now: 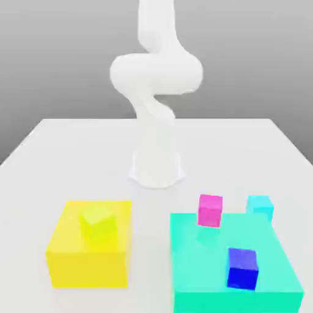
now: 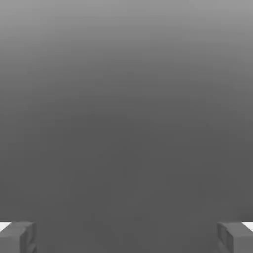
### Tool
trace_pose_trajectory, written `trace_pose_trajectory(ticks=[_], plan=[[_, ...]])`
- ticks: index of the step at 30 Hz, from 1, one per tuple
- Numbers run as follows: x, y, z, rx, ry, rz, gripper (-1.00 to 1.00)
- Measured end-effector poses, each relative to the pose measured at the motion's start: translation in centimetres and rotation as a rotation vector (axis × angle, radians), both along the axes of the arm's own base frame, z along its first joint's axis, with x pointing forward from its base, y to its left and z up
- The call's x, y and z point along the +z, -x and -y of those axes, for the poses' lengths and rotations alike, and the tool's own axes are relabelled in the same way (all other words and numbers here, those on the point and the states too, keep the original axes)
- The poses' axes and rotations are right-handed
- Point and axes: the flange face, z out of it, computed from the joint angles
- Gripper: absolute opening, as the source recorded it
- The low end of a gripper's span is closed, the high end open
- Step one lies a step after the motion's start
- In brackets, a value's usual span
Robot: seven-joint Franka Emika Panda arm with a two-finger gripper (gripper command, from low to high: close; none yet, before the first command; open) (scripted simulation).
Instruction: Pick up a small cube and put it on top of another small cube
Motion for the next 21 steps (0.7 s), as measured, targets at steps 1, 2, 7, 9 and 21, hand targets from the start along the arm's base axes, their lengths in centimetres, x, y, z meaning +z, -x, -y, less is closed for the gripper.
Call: trace_pose_trajectory(ticks=[1, 2, 7, 9, 21], plan=[[-2.5, -0.9, -2.0, 0.007, -0.011, -0.037, 0.00], [-4.9, -1.7, -3.8, 0.014, -0.021, -0.074, 0.00], [-17.4, -2.0, -12.5, 0.034, -0.050, -0.258, 0.00], [-22.4, -0.7, -15.4, 0.037, -0.051, -0.332, 0.00], [-47.4, 16.1, -23.7, 0.005, 0.030, -0.716, 0.00]])
